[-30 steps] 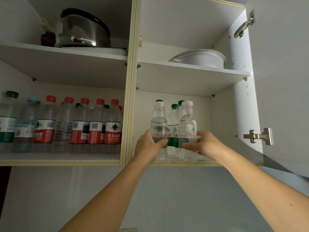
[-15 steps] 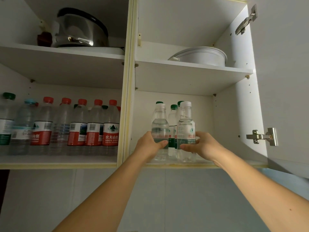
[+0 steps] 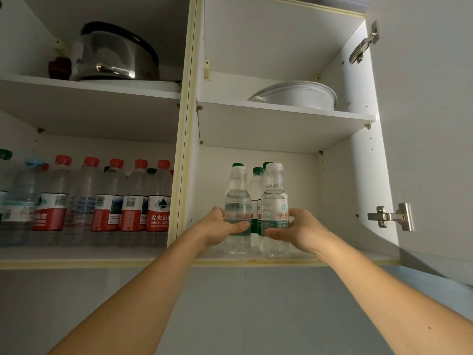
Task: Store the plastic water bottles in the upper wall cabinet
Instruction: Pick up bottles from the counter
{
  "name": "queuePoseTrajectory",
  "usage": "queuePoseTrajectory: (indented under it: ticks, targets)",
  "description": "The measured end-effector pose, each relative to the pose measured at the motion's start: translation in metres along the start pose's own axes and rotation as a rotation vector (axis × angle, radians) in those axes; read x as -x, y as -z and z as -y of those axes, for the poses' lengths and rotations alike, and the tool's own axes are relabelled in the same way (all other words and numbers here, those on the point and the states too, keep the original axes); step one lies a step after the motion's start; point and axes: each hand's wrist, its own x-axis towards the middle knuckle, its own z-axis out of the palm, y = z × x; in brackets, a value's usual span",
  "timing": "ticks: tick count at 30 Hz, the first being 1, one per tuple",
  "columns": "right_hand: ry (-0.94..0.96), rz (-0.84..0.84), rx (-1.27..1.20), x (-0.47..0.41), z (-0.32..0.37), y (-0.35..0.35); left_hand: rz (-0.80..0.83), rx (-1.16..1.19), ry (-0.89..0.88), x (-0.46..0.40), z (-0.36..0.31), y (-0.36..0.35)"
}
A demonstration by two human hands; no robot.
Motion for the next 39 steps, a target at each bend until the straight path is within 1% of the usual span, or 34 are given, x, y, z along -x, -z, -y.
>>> queuePoseTrajectory:
  ticks: [4,7,12,23,28,33,35,37,39]
  targets:
    - [-0.009,0.007,0.004,-0.002,-0.002,0.002,0.001,0.055,-0.014,-0.002,0.002,-0.009]
    - [-0.009,-0.002,-0.003,-0.004,-0.005,0.004,-0.017,0.027,-0.037,-0.006,0.004,-0.018]
    - [-0.048,-0.062,-0.006,-0.008,-0.018,0.011,-0.023,-0.013,-0.059,-0.015,0.003,-0.032]
    - [-0.088,-0.143,0.059,-0.025,-0.042,0.023,-0.145,-0.091,-0.059,-0.038,0.0,-0.072]
    - [-0.122,-0.188,0.095,-0.034,-0.055,0.024,-0.17,-0.135,-0.048,-0.04,-0.002,-0.078]
    - [-0.148,-0.182,0.12,-0.039,-0.057,0.025,-0.174,-0.175,-0.031,-0.038,-0.006,-0.077]
    - [-0.145,-0.183,0.111,-0.039,-0.058,0.024,-0.203,-0.221,-0.025,-0.034,-0.006,-0.078]
    - [-0.133,-0.182,0.109,-0.038,-0.058,0.025,-0.25,-0.336,-0.035,-0.029,-0.007,-0.079]
    - [-0.136,-0.164,0.14,-0.035,-0.056,0.027,-0.236,-0.452,-0.058,-0.02,-0.008,-0.075]
